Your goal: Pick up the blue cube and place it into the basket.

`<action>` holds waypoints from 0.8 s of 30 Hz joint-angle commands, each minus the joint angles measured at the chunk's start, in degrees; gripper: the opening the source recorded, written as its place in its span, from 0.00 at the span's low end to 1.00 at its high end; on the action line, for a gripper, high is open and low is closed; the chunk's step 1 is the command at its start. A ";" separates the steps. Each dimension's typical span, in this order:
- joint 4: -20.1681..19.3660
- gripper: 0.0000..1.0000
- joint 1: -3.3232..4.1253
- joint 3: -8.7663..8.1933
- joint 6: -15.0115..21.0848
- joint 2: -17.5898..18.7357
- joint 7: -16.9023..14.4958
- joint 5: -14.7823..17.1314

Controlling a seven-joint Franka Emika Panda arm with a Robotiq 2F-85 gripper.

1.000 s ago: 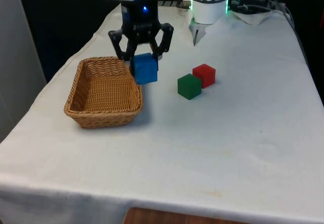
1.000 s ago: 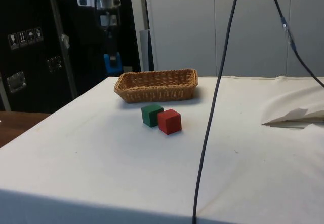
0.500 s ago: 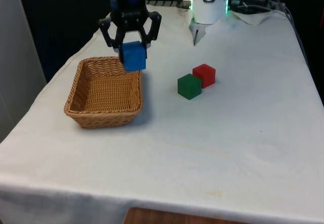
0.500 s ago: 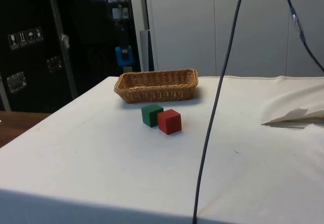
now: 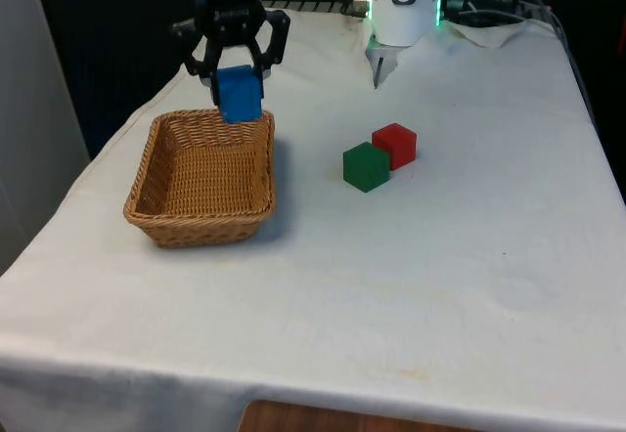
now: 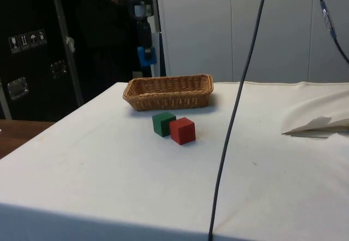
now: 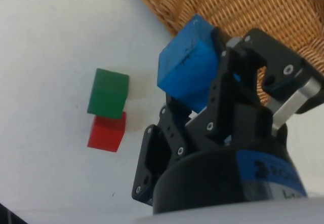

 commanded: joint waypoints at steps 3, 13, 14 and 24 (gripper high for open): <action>-0.52 0.00 0.00 -0.34 0.23 0.00 -0.40 0.11; -2.52 0.00 -0.17 -2.86 1.38 0.06 -3.27 0.97; -3.04 0.00 -0.52 -3.04 2.52 0.29 -4.07 1.38; -3.38 0.00 -0.69 -4.35 5.10 3.15 -6.02 2.86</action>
